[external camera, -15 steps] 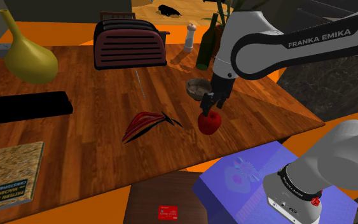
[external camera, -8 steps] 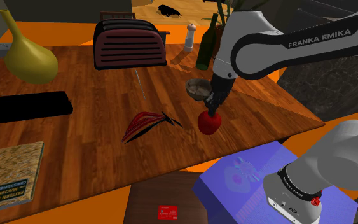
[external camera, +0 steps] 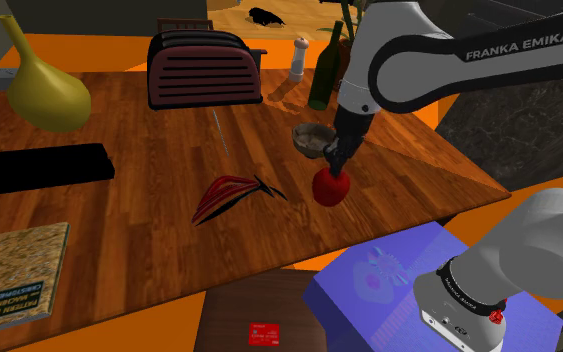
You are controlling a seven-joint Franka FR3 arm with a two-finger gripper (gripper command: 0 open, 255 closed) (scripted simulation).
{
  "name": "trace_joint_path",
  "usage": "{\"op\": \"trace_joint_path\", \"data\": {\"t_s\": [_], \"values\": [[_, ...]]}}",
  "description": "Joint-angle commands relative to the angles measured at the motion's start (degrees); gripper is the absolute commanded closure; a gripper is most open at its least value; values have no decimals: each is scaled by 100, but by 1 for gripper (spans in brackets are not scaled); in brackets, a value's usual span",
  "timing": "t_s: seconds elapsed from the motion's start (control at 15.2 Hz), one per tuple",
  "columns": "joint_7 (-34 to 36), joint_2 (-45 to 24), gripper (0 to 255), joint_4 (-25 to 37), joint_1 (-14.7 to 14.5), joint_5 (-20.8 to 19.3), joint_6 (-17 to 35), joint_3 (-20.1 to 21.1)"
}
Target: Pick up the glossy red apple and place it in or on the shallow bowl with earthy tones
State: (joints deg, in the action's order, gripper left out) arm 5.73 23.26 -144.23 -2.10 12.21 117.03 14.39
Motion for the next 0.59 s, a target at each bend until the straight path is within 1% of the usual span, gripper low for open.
{"op": "trace_joint_path", "data": {"t_s": [0.0, 0.53], "values": [[16, 77, 255, 95, -2, -6, -172, -14], [61, 286, 255, 553, 12, -53, -838, -86]]}}
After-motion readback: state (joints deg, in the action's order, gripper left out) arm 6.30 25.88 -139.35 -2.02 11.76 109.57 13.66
